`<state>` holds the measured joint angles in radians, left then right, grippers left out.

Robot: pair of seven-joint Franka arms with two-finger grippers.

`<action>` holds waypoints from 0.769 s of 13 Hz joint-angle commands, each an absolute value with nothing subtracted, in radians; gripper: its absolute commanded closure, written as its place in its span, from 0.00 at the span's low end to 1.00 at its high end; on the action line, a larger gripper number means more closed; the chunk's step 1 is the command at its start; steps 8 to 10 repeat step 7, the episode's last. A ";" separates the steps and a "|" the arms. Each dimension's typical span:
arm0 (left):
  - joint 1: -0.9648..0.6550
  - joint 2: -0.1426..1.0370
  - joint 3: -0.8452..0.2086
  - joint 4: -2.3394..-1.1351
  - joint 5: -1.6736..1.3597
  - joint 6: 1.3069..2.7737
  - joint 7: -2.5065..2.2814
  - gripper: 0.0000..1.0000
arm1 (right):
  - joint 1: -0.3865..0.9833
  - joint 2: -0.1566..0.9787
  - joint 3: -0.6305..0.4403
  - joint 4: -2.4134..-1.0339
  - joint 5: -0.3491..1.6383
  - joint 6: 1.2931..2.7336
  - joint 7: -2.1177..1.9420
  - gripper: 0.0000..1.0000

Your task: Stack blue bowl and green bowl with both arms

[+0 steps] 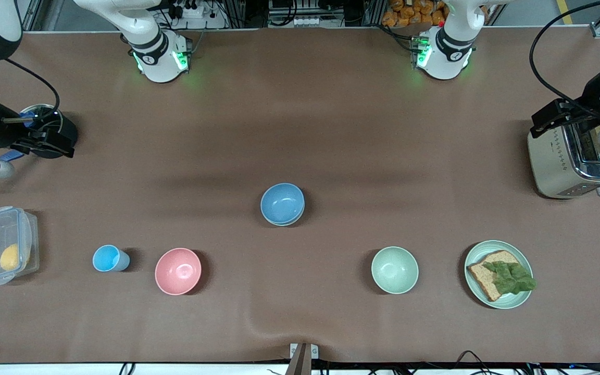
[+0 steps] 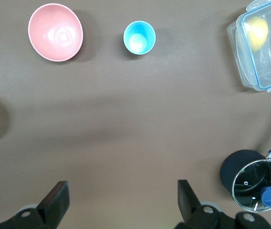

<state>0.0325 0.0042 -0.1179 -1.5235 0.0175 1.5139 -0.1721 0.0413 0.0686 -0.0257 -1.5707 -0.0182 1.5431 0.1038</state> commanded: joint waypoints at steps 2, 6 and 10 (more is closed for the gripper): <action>0.037 -0.015 -0.121 -1.539 0.005 1.509 -0.167 0.00 | 0.009 0.044 0.000 -1.592 -0.038 1.539 0.094 0.00; 0.037 -0.015 -0.121 -1.539 0.006 1.511 -0.166 0.00 | 0.009 0.046 -0.003 -1.589 -0.038 1.522 0.089 0.00; 0.037 -0.015 -0.121 -1.539 0.006 1.511 -0.166 0.00 | 0.008 0.046 -0.005 -1.588 -0.038 1.516 0.081 0.00</action>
